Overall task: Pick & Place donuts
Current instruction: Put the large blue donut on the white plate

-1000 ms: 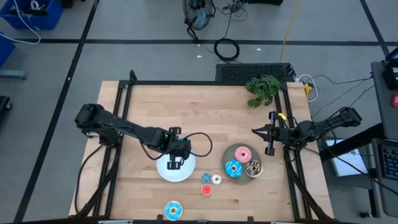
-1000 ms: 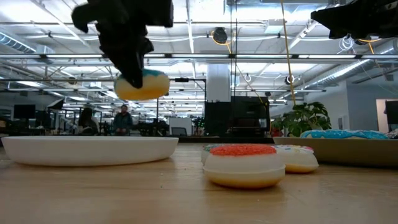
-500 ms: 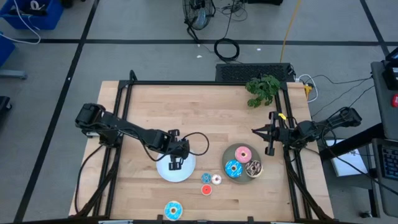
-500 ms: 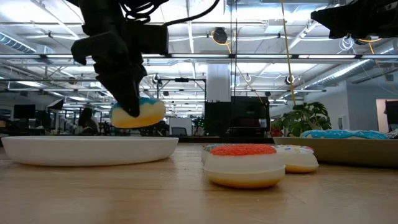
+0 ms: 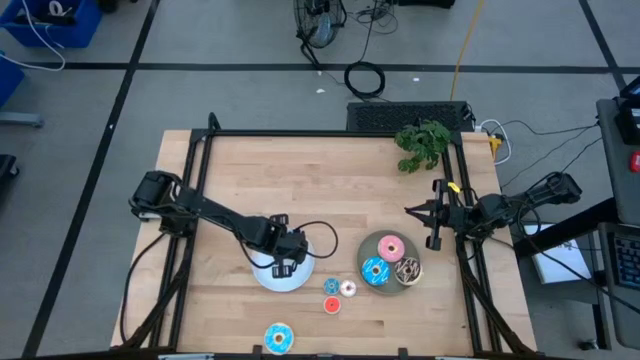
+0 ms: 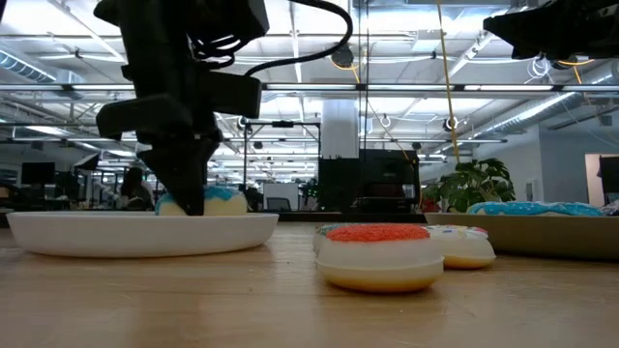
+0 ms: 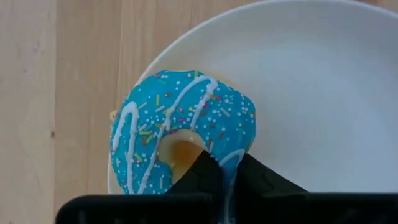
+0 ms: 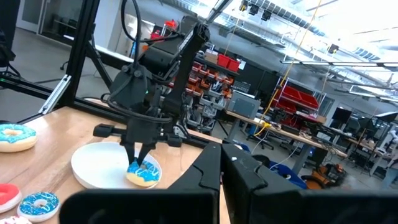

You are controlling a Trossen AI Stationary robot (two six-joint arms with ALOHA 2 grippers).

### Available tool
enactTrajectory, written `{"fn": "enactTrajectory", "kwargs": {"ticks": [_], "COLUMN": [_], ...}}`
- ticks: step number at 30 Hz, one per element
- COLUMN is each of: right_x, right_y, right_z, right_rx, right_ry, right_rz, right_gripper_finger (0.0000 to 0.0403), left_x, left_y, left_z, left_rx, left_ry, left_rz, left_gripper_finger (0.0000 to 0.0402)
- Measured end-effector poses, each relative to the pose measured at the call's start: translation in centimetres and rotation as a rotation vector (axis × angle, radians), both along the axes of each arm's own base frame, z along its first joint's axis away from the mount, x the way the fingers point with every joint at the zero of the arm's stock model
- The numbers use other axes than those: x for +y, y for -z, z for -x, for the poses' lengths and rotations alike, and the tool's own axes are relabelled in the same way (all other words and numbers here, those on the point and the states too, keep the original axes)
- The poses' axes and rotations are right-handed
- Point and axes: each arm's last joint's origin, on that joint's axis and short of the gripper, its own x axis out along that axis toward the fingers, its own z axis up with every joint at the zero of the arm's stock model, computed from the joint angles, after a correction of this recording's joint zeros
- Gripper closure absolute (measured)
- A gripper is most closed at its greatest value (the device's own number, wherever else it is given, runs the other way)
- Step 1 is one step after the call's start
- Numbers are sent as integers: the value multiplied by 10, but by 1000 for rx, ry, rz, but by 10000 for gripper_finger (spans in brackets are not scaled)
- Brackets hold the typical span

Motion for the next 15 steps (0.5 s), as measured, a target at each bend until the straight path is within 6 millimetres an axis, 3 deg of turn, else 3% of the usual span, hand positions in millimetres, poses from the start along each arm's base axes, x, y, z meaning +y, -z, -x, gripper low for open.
{"fn": "enactTrajectory", "kwargs": {"ticks": [11, 15], "right_x": [0, 0], "right_y": [0, 0], "right_z": [0, 0], "right_rx": [1, 1], "right_ry": [2, 2], "right_rz": [4, 4], "right_gripper_finger": [403, 403], "left_x": [-3, -3], "left_y": [0, 0], "left_z": [0, 0], "left_rx": [2, 1], "left_ry": [36, 38], "left_rz": [20, 19], "left_gripper_finger": [374, 341]}}
